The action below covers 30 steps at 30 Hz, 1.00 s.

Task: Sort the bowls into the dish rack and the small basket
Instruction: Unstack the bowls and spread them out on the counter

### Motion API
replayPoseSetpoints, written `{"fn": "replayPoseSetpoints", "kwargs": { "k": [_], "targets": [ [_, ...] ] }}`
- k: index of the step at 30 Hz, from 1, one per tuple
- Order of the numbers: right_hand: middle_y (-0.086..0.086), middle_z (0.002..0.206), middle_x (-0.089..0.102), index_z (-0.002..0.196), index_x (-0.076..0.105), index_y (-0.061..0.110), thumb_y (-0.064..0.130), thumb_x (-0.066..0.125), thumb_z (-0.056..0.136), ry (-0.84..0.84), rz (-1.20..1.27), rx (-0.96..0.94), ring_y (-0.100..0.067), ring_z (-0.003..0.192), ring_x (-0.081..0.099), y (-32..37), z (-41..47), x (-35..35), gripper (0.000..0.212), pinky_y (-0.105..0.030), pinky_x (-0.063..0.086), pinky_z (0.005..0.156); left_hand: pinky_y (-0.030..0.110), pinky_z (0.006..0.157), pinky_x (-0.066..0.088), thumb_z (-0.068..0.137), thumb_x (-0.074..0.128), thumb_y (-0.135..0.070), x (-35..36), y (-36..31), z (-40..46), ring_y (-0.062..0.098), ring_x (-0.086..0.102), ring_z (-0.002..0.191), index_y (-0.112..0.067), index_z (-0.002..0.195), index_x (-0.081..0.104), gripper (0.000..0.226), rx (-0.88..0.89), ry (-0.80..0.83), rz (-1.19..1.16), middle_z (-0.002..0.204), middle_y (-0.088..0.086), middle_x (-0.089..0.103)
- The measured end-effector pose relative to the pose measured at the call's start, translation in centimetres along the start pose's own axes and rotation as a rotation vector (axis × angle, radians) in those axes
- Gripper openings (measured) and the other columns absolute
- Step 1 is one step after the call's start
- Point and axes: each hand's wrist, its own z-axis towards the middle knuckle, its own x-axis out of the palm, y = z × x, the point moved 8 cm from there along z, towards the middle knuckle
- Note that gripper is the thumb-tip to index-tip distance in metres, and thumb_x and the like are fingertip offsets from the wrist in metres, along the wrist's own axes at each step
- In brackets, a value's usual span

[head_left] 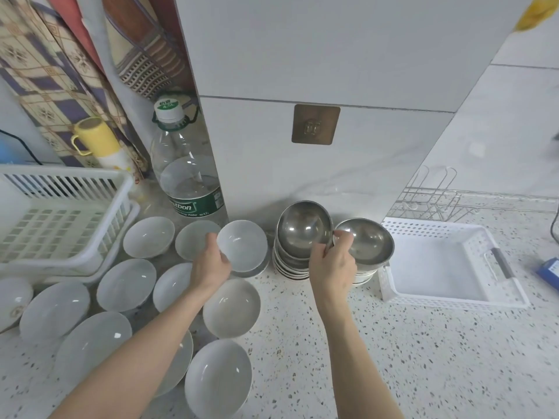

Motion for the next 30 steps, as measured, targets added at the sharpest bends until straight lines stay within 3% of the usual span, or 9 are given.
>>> {"fn": "replayPoseSetpoints", "kwargs": {
  "k": [4,7,9,11,14,18,22,26,30],
  "targets": [
    [0.002,0.049,0.046,0.108,0.042,0.019,0.005,0.048,0.087,0.002,0.209,0.022,-0.015,0.045,0.04,0.8,-1.6,-2.0,0.025,-0.032,0.037,0.048,0.035,0.063,0.037,0.094,0.043,-0.001,-2.6,0.3,-0.6,0.028,0.052,0.076,-0.01,0.118,0.046,0.026,-0.002,-0.069,-0.161,0.088,0.004,0.056],
    [0.0,0.051,0.047,0.098,0.042,0.029,0.007,0.052,0.085,0.033,0.385,0.114,-0.01,0.045,0.039,-0.1,-4.4,-2.7,0.026,-0.028,0.037,0.045,0.037,0.068,0.044,0.093,0.043,-0.002,-4.3,1.8,-2.1,0.027,0.057,0.082,-0.018,0.114,0.046,0.026,-0.079,-0.066,-0.324,0.095,0.005,0.058],
    [-0.009,0.054,0.052,0.099,0.046,0.028,0.008,0.054,0.085,0.089,0.437,0.182,-0.011,0.044,0.043,-1.3,-7.2,-2.0,0.026,-0.024,0.038,0.043,0.03,0.054,0.046,0.092,0.042,0.0,-4.4,3.8,-3.9,0.02,0.059,0.068,-0.023,0.109,0.044,0.029,-0.218,-0.023,-0.544,0.088,0.007,0.059],
    [-0.013,0.059,0.06,0.101,0.047,0.028,0.009,0.056,0.087,0.148,0.434,0.259,-0.006,0.043,0.047,-3.2,-10.4,-0.8,0.025,-0.018,0.039,0.04,0.019,0.038,0.033,0.088,0.043,0.002,-4.2,5.5,-6.1,0.011,0.047,0.045,-0.025,0.103,0.049,0.032,-0.309,0.028,-0.708,0.071,0.01,0.057],
    [-0.008,0.063,0.062,0.101,0.045,0.025,0.009,0.056,0.089,0.182,0.41,0.402,-0.005,0.045,0.052,-6.7,-14.2,0.7,0.023,-0.02,0.043,0.042,0.016,0.035,0.022,0.083,0.046,0.005,-3.7,7.4,-9.2,0.01,0.033,0.034,-0.028,0.09,0.052,0.034,-0.376,0.105,-0.838,0.058,0.013,0.051],
    [-0.011,0.07,0.064,0.105,0.044,0.015,0.009,0.055,0.09,0.141,0.327,0.549,-0.018,0.057,0.057,-10.3,-15.4,0.9,0.02,-0.031,0.044,0.049,0.017,0.033,0.024,0.089,0.043,0.011,-2.5,9.4,-12.4,0.011,0.036,0.035,-0.022,0.101,0.05,0.036,-0.481,0.19,-0.878,0.058,0.016,0.054],
    [-0.017,0.08,0.066,0.107,0.041,0.016,0.011,0.052,0.089,0.137,0.239,0.587,-0.02,0.061,0.056,-11.5,-14.6,1.4,0.021,-0.031,0.041,0.05,0.017,0.033,0.024,0.087,0.041,0.014,-2.1,9.9,-14.3,0.013,0.032,0.033,-0.014,0.097,0.051,0.031,-0.481,0.245,-0.868,0.047,0.011,0.054],
    [-0.019,0.083,0.066,0.106,0.04,0.015,0.01,0.051,0.089,0.162,0.199,0.582,-0.021,0.065,0.056,-11.6,-14.1,2.4,0.021,-0.031,0.042,0.052,0.021,0.033,0.026,0.087,0.04,0.011,-2.2,10.4,-15.6,0.016,0.032,0.035,-0.015,0.114,0.051,0.04,-0.47,0.281,-0.825,0.051,0.012,0.053],
    [-0.02,0.086,0.066,0.108,0.038,0.015,0.01,0.05,0.09,0.178,0.179,0.579,-0.025,0.071,0.058,-11.6,-14.1,3.4,0.023,-0.032,0.041,0.053,0.023,0.035,0.027,0.087,0.04,0.01,-2.7,10.3,-16.2,0.016,0.034,0.038,-0.019,0.119,0.05,0.044,-0.434,0.288,-0.806,0.051,0.01,0.054]
  ]
}}
